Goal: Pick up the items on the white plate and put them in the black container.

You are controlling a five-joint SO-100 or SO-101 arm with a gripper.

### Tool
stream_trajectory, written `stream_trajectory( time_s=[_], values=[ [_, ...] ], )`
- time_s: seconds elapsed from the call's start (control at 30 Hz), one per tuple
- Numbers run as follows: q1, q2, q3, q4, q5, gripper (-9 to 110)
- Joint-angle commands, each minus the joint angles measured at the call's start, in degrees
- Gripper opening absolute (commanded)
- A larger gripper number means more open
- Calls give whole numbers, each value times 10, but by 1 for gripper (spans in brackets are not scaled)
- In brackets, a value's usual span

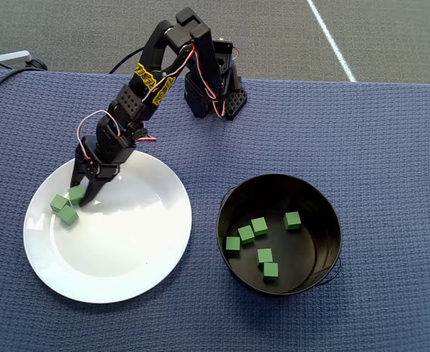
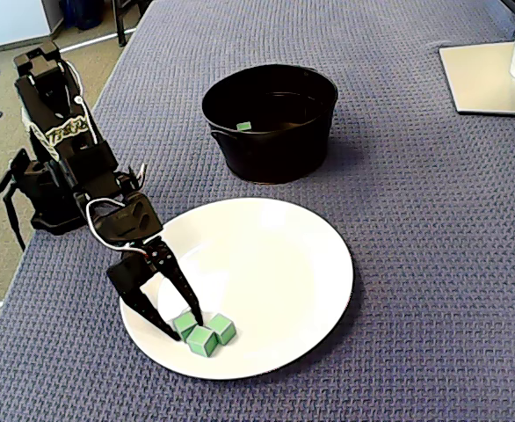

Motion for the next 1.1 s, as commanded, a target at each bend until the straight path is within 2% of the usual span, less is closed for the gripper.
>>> stream_trajectory(
  time_s=[0.0,0.1,0.23,0.37,0.5,0.63,0.77,0.8,0.83,0.93,1.0,1.07],
  values=[
    [14,16,-11,4,4,0],
    [-12,90,-3,31,108,0],
    [-103,217,-177,366,351,0],
    [-316,264,-417,681,493,0],
    [-567,186,-597,856,523,0],
    [-669,68,-663,897,559,0],
    [-704,10,-614,870,579,0],
    [-704,3,-601,857,588,11],
    [-704,0,-584,844,581,31],
    [-696,28,-567,844,562,42],
    [-660,83,-577,881,530,39],
    [-576,148,-582,918,462,34]
  ],
)
